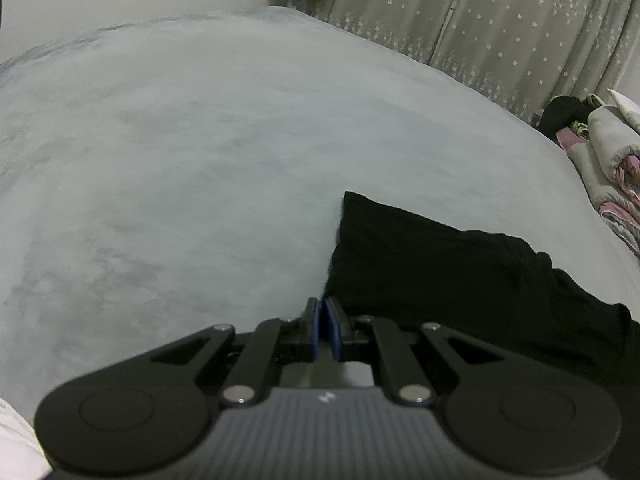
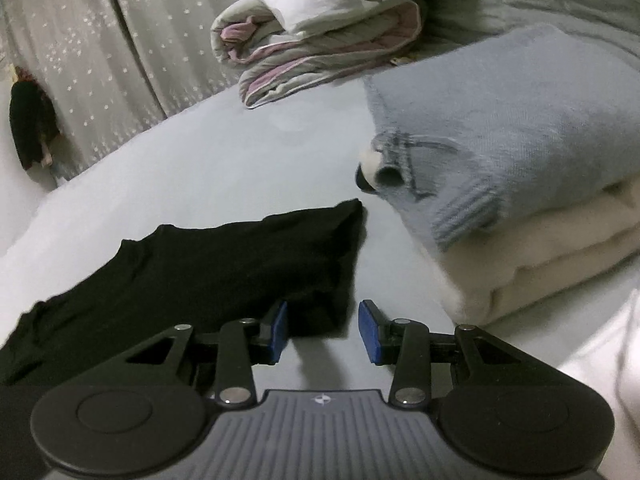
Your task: Fold clothes
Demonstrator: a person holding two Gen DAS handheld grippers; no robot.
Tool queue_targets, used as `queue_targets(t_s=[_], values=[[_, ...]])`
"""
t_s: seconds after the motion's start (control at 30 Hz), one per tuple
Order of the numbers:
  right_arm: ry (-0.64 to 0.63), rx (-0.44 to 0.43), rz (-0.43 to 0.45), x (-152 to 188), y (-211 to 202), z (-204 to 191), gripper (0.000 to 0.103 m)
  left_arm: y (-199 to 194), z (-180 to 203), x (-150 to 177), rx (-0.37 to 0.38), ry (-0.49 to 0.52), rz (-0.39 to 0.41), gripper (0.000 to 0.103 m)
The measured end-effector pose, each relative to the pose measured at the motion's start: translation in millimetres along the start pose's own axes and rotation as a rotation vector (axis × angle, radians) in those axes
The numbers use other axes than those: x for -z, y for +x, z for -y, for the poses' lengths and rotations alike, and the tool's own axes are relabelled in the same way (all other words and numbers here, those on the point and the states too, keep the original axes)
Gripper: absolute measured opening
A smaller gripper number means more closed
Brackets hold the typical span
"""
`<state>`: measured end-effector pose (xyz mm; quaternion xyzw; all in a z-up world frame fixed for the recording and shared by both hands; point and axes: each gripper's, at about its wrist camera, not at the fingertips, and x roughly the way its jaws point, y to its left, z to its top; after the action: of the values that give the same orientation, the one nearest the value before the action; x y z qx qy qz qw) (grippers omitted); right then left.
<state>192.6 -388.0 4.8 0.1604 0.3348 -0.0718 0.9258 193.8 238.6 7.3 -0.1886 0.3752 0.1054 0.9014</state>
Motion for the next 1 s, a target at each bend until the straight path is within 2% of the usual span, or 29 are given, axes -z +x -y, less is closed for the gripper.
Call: queue_targets(t_s=[0.03,0.2,0.43,0.67,0.8,1.0], values=[[0.004,-0.002,0.005,0.4,1.5,-0.5,0.007,-0.1,0.1,0.0,0.0,0.002,0.0,0.006],[0.093,0.005,0.034,-0.4,-12.2,9.8,0.007,-1.5,-2.0,-1.1,0.01,-0.003,-0.001,0.006],[0.13,-0.017,0.049,-4.3,-40.2,17.5,0.007,-1.6,-5.7,-2.4,0.029,-0.024,-0.022,0.006],[0.13,0.05,0.004,-2.0,-35.0,26.2,0.006,-0.6,-6.4,-3.3,0.034,-0.033,-0.032,0.006],[0.101,0.051,0.039,-7.7,-43.7,22.2,0.006,-0.5,-7.8,-4.9,0.042,-0.049,-0.036,0.006],[0.121,0.071,-0.058,3.4,-24.8,31.7,0.005,4.6,-5.5,-2.0,0.033,-0.025,-0.043,0.008]])
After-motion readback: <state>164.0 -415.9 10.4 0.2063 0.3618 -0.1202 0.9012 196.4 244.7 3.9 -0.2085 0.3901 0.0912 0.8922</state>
